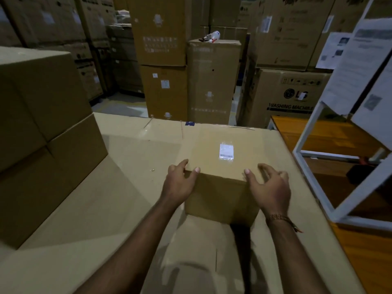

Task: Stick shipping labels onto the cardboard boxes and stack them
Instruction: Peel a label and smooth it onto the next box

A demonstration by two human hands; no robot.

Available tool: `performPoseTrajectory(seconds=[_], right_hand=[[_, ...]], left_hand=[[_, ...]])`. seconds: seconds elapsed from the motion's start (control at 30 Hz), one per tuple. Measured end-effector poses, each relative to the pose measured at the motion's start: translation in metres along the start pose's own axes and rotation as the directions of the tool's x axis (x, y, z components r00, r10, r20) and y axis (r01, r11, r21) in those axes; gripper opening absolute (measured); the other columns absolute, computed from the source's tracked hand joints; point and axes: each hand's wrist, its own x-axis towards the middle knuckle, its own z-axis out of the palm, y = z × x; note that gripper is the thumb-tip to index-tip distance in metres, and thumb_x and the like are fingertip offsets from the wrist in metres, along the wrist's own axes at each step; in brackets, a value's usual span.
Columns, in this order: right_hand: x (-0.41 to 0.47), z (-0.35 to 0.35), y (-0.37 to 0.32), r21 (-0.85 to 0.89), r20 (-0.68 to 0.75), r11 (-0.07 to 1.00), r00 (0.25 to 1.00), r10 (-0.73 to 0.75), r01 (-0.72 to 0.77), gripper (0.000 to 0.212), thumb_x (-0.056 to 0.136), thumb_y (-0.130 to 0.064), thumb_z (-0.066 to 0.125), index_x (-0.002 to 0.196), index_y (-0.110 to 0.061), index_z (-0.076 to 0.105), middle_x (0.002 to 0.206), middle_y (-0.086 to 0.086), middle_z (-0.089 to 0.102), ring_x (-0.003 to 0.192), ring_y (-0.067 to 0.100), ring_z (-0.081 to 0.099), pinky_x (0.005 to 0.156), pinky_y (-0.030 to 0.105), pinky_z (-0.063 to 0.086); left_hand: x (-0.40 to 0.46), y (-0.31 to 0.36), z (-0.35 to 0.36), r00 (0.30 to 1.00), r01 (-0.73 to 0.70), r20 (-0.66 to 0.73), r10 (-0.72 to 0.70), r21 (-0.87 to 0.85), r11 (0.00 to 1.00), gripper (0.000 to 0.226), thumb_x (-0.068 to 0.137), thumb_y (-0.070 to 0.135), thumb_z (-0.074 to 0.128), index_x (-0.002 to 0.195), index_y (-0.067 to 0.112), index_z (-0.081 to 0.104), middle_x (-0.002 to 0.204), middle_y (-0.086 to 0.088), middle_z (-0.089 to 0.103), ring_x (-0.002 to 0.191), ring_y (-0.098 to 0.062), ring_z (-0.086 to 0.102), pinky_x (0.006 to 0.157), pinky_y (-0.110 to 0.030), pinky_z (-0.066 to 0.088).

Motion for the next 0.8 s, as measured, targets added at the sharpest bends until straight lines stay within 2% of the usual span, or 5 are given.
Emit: performPoseTrajectory(seconds=[0.17,0.37,0.53,0.67,0.8], right_hand=[[-0.074,0.001,-0.029,0.034,-0.003,0.998,0.998,0.061,-0.061,0.054,0.085,-0.045,0.083,0.129,-0.020,0.067,0.118,0.013,0.057,0.091,0.027,0.057,0.085,0.029,0.042],[-0.170,0.002,-0.070,0.017,0.015,0.994,0.994,0.112,-0.112,0.074,0.088,-0.052,0.079,0.143,-0.005,0.063,0.137,0.021,0.057,0.118,0.037,0.063,0.104,0.038,0.049],[-0.265,0.006,-0.118,0.026,0.031,0.990,0.990,0.139,-0.139,0.063,0.090,-0.048,0.078,0.138,-0.009,0.065,0.133,0.018,0.056,0.115,0.033,0.061,0.099,0.033,0.047],[-0.333,0.015,-0.150,0.044,0.065,0.988,0.988,0.142,-0.145,0.055,0.091,-0.045,0.078,0.132,-0.012,0.064,0.128,0.014,0.054,0.098,0.022,0.053,0.089,0.027,0.042],[-0.383,0.026,-0.172,0.032,0.077,0.988,0.986,0.147,-0.150,0.056,0.090,-0.049,0.077,0.130,-0.013,0.062,0.130,0.011,0.053,0.100,0.025,0.057,0.093,0.033,0.048]], left_hand=[[-0.056,-0.037,-0.068,0.998,0.056,-0.029,-0.060,-0.129,0.990,0.056,0.103,0.057,0.055,0.142,0.018,0.065,0.127,-0.004,0.070,0.108,-0.017,0.066,0.098,-0.037,0.055],[-0.123,-0.085,-0.153,0.996,0.087,-0.019,-0.093,-0.210,0.974,0.050,0.104,0.051,0.058,0.141,0.018,0.067,0.130,-0.001,0.071,0.110,-0.015,0.063,0.096,-0.032,0.049],[-0.179,-0.133,-0.225,0.994,0.107,0.019,-0.105,-0.215,0.971,0.048,0.104,0.051,0.059,0.142,0.022,0.065,0.124,0.001,0.070,0.105,-0.014,0.062,0.090,-0.031,0.047],[-0.221,-0.169,-0.275,0.990,0.134,-0.011,-0.140,-0.215,0.967,0.041,0.103,0.050,0.060,0.135,0.024,0.068,0.112,0.005,0.069,0.090,-0.002,0.059,0.080,-0.030,0.047],[-0.252,-0.196,-0.313,0.986,0.149,-0.042,-0.163,-0.233,0.961,0.040,0.103,0.050,0.060,0.132,0.024,0.068,0.105,0.009,0.067,0.091,0.000,0.059,0.067,-0.021,0.044]])
